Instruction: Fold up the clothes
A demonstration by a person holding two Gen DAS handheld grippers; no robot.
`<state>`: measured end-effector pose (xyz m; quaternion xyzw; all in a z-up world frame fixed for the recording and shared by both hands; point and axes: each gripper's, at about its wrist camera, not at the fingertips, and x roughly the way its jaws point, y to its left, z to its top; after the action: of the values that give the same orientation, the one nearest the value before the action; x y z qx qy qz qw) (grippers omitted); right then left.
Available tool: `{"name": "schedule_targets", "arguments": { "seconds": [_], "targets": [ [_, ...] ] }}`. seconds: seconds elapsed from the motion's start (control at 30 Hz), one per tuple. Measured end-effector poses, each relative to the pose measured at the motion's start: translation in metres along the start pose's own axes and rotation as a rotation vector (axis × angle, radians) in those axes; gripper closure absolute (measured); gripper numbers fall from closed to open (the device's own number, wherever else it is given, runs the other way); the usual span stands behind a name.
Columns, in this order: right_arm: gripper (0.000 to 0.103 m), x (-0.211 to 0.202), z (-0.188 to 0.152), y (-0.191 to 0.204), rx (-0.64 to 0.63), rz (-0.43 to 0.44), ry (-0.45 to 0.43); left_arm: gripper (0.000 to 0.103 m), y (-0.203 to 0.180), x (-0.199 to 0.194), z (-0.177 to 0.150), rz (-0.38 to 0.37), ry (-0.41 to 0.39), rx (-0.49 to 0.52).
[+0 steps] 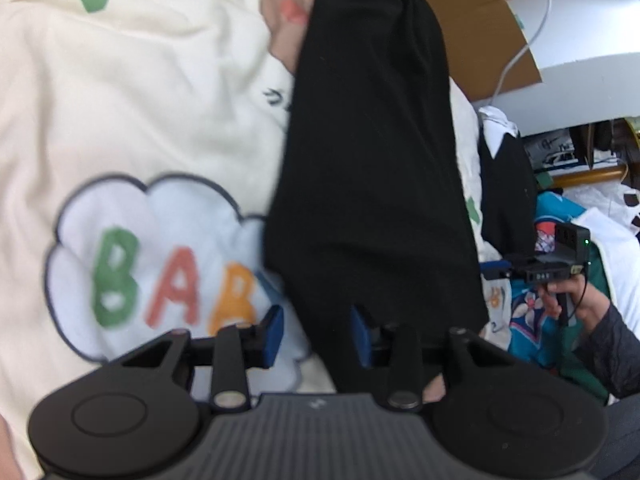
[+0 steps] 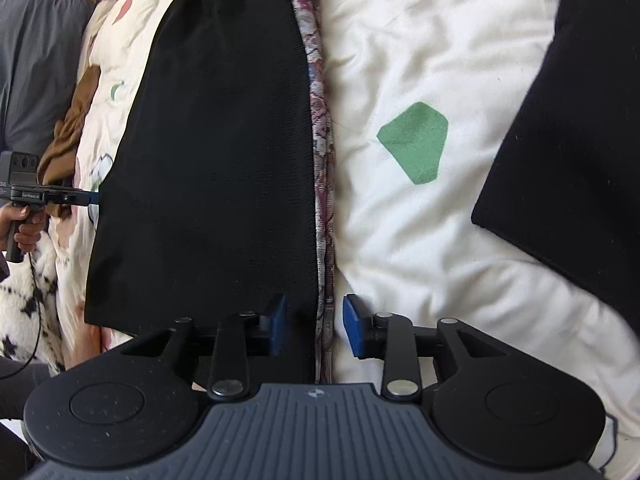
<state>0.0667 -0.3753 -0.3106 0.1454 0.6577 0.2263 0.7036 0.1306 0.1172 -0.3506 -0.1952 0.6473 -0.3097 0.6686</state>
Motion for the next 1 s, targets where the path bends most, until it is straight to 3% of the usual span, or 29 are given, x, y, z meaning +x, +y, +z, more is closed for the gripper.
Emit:
{"name": "schedule_targets", "arguments": {
  "seconds": [0.1,0.33,0.37,0.4,0.43,0.57,0.63,0.83,0.9,1.0],
  "targets": [
    [0.064,-0.001,-0.005,0.010,-0.002,-0.011,0.012,0.057,-0.011,0.004,-0.013,-0.025,0.024,-0.024],
    [0.061,0.013,-0.022,0.018,0.013,-0.041,0.068,0.057,-0.017,0.036,-0.031,-0.022,0.106,-0.048],
    [0.061,0.014,-0.025,0.019,0.017,-0.038,0.067,0.066,-0.015,0.036,-0.033,-0.016,0.106,-0.051],
    [0.062,0.017,-0.028,0.020,0.017,-0.041,0.068,0.084,-0.015,0.039,-0.033,-0.003,0.114,-0.049],
    [0.063,0.020,-0.031,0.022,0.010,-0.051,0.074,0.091,-0.015,0.041,-0.032,0.009,0.121,-0.048],
    [0.095,0.026,-0.034,0.026,-0.035,-0.088,0.086,0.099,-0.011,0.038,-0.032,0.013,0.144,-0.032],
    [0.096,0.023,-0.032,0.025,-0.048,-0.091,0.093,0.099,-0.007,0.028,-0.035,0.022,0.148,-0.020],
    [0.096,0.022,-0.029,0.023,-0.047,-0.103,0.106,0.089,0.009,0.007,-0.049,-0.020,0.133,-0.047],
    [0.094,0.021,-0.030,0.022,-0.028,-0.095,0.107,0.069,0.006,0.004,-0.050,-0.049,0.120,-0.049],
    [0.090,0.018,-0.028,0.022,0.005,-0.070,0.100,0.048,-0.003,0.004,-0.046,-0.074,0.106,-0.029]
  ]
}}
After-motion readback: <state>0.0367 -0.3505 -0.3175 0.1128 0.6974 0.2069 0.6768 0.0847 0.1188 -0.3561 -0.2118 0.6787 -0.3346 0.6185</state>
